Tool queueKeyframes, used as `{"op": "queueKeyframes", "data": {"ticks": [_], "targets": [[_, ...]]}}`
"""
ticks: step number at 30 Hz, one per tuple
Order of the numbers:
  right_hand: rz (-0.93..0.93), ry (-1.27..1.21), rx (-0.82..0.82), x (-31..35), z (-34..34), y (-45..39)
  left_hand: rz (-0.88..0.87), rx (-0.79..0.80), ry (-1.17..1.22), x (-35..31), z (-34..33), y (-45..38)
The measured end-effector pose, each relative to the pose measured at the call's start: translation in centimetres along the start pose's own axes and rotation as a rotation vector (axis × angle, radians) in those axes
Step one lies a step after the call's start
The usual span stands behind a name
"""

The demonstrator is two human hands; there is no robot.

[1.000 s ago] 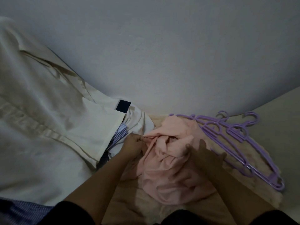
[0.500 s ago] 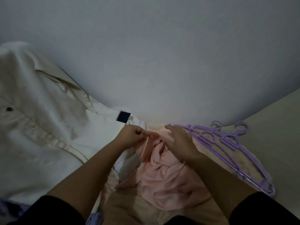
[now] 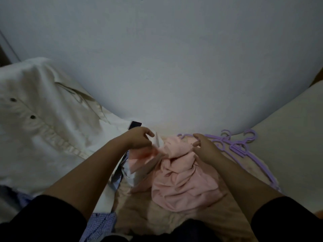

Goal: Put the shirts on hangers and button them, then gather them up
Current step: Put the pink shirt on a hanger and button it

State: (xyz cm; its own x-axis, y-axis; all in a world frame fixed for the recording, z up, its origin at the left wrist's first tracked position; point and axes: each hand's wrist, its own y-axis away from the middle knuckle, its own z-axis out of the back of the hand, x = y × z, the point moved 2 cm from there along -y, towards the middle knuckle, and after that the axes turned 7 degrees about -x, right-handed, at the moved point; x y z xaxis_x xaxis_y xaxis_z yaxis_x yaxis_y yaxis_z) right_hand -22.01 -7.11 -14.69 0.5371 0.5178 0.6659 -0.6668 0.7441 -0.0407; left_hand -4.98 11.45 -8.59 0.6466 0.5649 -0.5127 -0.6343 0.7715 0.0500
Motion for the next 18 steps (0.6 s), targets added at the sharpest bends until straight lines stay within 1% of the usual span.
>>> {"op": "queueKeyframes", "data": {"ticks": [3, 6, 10, 12, 14, 15, 18], "targets": [[-0.069, 0.026, 0.019, -2.0, 0.0, 0.4, 0.05, 0.035, 0.021, 0.8, -2.5, -0.3], [-0.097, 0.053, -0.021, -3.6, -0.7, 0.2, 0.042, 0.022, 0.038, 0.7, -4.8, -1.2], [-0.161, 0.037, 0.0, -5.8, -2.5, -1.2, 0.046, 0.02, 0.141, 0.4, -7.2, -2.9], [-0.209, -0.018, -0.042, -7.6, -3.6, -2.4, 0.046, 0.033, 0.219, 0.2, -8.2, -3.7], [-0.261, -0.065, -0.083, -7.5, -3.7, -2.5, 0.051, 0.085, 0.266, 0.1, -9.5, -4.5], [-0.287, -0.086, -0.089, -7.7, -3.8, -2.7, 0.056, 0.135, 0.282, 0.0, -10.2, -4.8], [-0.315, -0.117, -0.029, -8.6, -4.3, -2.6, 0.082, 0.272, 0.249, 0.1, -12.4, -5.3]]}}
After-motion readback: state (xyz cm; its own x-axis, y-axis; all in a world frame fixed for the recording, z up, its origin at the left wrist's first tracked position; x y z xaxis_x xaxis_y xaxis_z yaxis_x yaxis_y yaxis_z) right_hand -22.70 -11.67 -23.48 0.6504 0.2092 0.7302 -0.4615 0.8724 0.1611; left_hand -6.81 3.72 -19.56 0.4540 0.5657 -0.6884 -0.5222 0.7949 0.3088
